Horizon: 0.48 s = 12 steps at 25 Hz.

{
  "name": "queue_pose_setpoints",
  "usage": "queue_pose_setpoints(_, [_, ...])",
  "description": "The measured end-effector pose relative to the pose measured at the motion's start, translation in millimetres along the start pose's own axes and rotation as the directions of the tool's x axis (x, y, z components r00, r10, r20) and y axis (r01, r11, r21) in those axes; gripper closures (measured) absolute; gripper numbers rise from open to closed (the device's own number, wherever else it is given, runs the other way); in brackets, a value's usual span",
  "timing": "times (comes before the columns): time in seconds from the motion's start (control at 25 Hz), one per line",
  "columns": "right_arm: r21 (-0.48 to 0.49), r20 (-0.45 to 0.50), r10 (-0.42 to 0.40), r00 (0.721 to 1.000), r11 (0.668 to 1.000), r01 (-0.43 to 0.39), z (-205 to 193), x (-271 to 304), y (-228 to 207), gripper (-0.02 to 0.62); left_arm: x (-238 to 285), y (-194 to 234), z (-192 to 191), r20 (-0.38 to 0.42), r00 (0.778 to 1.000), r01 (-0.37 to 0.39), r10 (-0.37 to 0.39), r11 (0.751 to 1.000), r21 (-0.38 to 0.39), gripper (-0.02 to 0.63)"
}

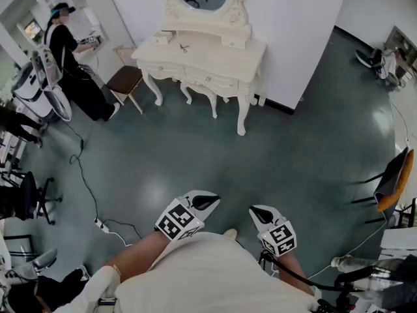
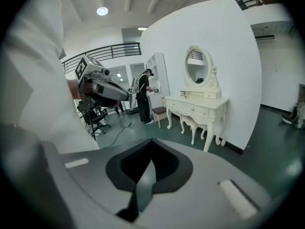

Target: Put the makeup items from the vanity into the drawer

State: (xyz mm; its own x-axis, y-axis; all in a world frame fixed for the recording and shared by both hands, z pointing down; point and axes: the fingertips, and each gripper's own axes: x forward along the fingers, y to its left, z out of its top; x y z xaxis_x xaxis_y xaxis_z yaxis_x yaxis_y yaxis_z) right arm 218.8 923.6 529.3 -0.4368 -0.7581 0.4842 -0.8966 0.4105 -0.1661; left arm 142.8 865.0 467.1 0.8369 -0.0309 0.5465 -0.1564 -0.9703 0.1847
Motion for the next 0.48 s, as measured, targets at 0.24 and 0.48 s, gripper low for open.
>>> queue_pose_setpoints(0.24, [-0.079,-0.02,0.018,1.0,0.997,-0.02,45.6,59.1,41.9,0.595,-75.9,44.3,-6.4,0.109,0.993,-0.029,0.035,0.998,-0.057,0.603])
queue_pose_setpoints(0.48, [-0.147,-0.042,0.053,0.998,0.987,-0.058,71.8,122.6,94.8,0.595,-136.4,90.9,-46.1,0.18,0.98,-0.061,0.081,0.992,-0.115,0.603])
